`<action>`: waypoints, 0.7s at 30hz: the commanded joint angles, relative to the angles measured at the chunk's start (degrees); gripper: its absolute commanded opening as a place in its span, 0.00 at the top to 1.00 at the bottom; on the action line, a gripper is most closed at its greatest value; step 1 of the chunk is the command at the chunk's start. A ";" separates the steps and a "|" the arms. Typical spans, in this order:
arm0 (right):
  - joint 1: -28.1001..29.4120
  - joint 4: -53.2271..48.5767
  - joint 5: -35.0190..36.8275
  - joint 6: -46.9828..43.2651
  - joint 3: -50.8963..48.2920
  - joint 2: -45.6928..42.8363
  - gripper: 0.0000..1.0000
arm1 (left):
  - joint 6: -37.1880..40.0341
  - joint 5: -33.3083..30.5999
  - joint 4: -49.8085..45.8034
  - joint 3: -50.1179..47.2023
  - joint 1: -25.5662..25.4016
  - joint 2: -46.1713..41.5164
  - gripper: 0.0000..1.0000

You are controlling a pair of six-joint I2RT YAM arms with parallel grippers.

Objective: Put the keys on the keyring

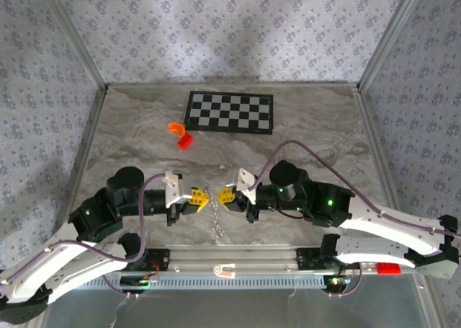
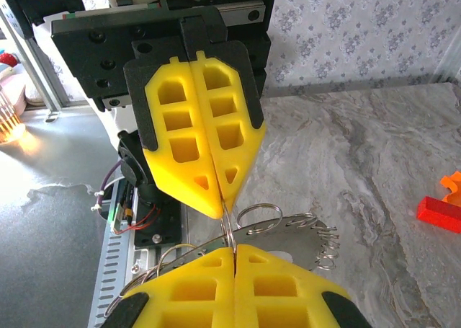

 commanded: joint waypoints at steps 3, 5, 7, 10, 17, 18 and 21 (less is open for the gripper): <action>0.43 -0.73 -0.06 0.31 0.09 -0.02 1.00 | 0.81 -0.06 1.52 1.37 -0.45 0.27 1.00; 0.38 -0.82 -0.20 0.31 0.09 0.07 1.00 | 0.80 -0.07 1.46 1.48 -0.45 0.24 1.00; 0.43 -0.80 -0.63 0.40 0.18 0.16 1.00 | 0.90 -0.03 1.47 1.53 -0.45 0.32 1.00; 0.43 -0.93 -0.77 0.42 0.27 0.28 1.00 | 0.87 -0.06 1.57 1.53 -0.45 0.41 1.00; 0.30 -0.86 -1.47 0.34 0.45 0.65 1.00 | 0.93 -0.07 1.68 1.61 -0.45 0.50 1.00; 0.25 -0.88 -1.52 0.38 0.40 0.61 1.00 | 0.87 -0.05 1.72 1.60 -0.45 0.50 1.00; 0.25 -1.14 -1.47 0.40 0.44 0.54 1.00 | 0.91 -0.08 1.64 1.54 -0.45 0.58 1.00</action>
